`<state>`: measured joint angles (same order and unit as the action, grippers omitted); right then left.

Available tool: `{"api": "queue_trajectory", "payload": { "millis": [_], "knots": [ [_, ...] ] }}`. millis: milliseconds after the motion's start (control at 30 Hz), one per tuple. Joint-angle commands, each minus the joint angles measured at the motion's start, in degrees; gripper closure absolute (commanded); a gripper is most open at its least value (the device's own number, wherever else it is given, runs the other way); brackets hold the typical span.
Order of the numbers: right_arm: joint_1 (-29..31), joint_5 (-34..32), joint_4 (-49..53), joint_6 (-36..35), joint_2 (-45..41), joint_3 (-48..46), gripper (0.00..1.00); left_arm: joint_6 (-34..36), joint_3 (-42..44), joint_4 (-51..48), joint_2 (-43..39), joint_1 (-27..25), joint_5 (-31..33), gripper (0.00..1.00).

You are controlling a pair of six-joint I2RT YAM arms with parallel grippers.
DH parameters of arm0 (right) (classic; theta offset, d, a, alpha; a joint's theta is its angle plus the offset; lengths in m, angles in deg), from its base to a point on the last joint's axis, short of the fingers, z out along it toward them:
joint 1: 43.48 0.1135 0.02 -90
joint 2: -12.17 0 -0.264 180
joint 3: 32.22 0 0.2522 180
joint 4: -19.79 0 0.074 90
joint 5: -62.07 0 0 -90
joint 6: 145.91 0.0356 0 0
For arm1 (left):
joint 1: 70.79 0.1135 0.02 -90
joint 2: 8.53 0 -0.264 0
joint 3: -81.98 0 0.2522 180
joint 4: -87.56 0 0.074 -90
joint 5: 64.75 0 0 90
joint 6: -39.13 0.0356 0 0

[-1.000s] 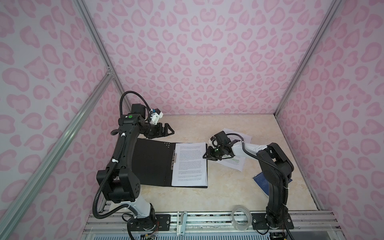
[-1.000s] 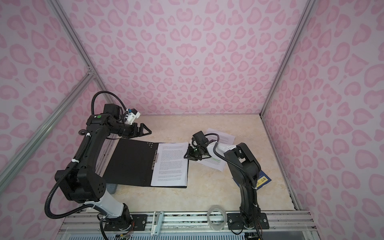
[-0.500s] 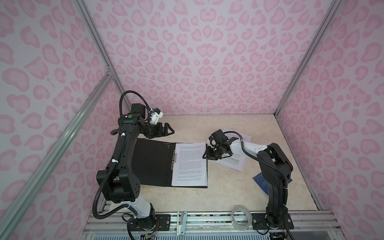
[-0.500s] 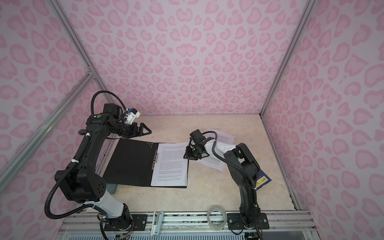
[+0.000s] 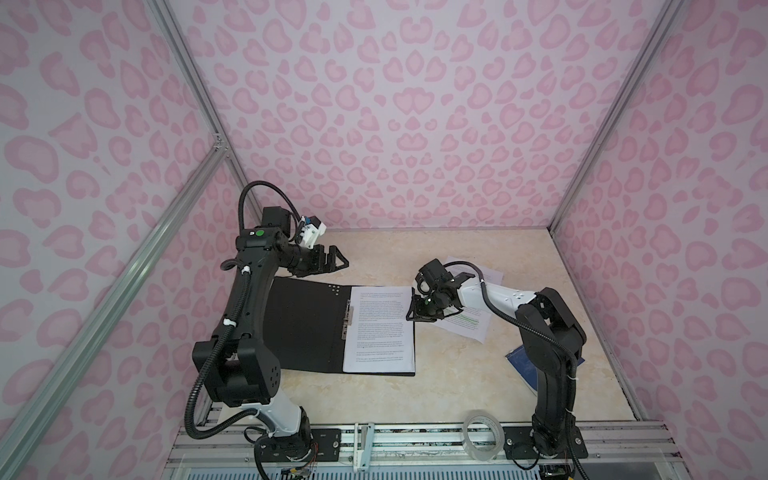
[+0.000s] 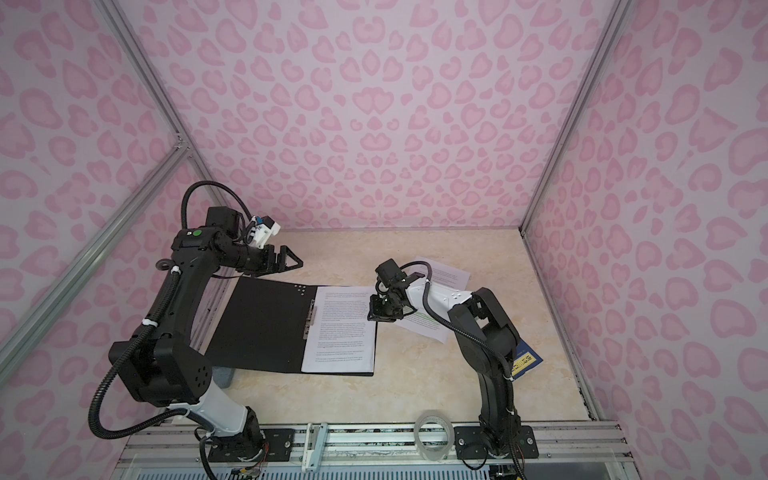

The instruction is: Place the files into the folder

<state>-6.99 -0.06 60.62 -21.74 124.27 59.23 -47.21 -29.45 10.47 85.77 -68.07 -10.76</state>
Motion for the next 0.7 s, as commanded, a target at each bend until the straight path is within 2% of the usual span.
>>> {"api": "queue_trajectory", "payload": {
  "millis": [0,233,667],
  "knots": [
    [0.9,-0.1,0.9,-0.9,-2.1,-1.8,0.73,0.6,-0.7,-0.7,-0.6,0.1,-0.9,0.02],
    [2.9,2.9,-1.8,-0.2,-6.1,-7.4,0.83,0.4,-0.3,-0.7,-0.3,0.1,-1.3,0.02],
    [6.1,5.0,-6.0,1.1,-5.6,-12.7,0.87,-0.1,0.3,-0.5,0.0,0.0,-2.2,0.02]
  ]
}}
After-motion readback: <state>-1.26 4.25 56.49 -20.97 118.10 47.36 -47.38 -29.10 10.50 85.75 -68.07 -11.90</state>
